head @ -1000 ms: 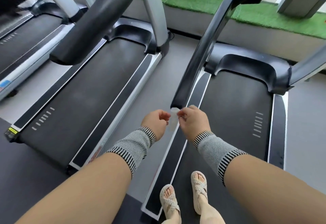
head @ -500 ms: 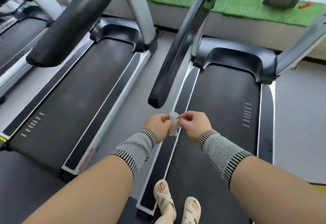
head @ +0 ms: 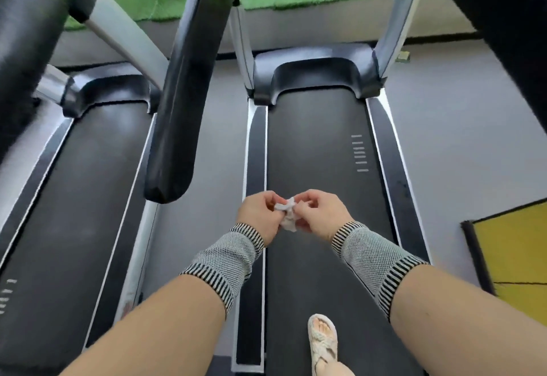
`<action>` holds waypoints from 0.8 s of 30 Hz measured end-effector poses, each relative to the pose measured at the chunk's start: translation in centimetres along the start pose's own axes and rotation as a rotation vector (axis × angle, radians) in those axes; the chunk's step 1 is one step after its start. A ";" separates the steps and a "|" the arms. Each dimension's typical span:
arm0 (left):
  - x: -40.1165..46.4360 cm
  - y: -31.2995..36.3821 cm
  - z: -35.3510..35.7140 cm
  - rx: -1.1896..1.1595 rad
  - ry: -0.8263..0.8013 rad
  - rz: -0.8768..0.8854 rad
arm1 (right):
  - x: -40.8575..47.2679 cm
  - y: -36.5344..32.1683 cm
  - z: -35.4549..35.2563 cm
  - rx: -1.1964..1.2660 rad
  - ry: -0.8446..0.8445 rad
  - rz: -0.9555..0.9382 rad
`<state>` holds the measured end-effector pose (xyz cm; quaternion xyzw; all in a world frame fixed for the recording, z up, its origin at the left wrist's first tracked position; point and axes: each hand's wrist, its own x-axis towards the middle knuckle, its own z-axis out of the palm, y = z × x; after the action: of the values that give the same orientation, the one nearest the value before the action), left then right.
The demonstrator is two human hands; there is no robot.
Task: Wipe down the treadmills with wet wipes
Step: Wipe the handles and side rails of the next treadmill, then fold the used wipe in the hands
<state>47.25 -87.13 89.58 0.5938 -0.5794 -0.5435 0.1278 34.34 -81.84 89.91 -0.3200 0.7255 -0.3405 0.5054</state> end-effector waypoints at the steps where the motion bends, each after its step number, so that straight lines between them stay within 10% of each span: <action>1: 0.5 -0.1 0.7 0.042 -0.013 0.033 | 0.1 0.6 -0.5 0.036 0.005 0.006; 8: 2.4 -4.9 5.7 0.117 -0.006 0.071 | 0.1 7.7 -1.1 0.041 0.228 -0.066; 18: -4.8 -15.0 9.3 -0.168 -0.384 0.058 | -8.2 19.2 6.0 -0.077 0.425 -0.154; 24: -11.6 -19.8 11.3 0.041 -0.545 0.231 | -17.1 24.9 7.8 -0.112 0.545 -0.030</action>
<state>52.21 -66.27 75.60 0.3587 -0.6670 -0.6529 0.0163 43.65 -55.30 76.41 -0.2548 0.8473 -0.3810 0.2682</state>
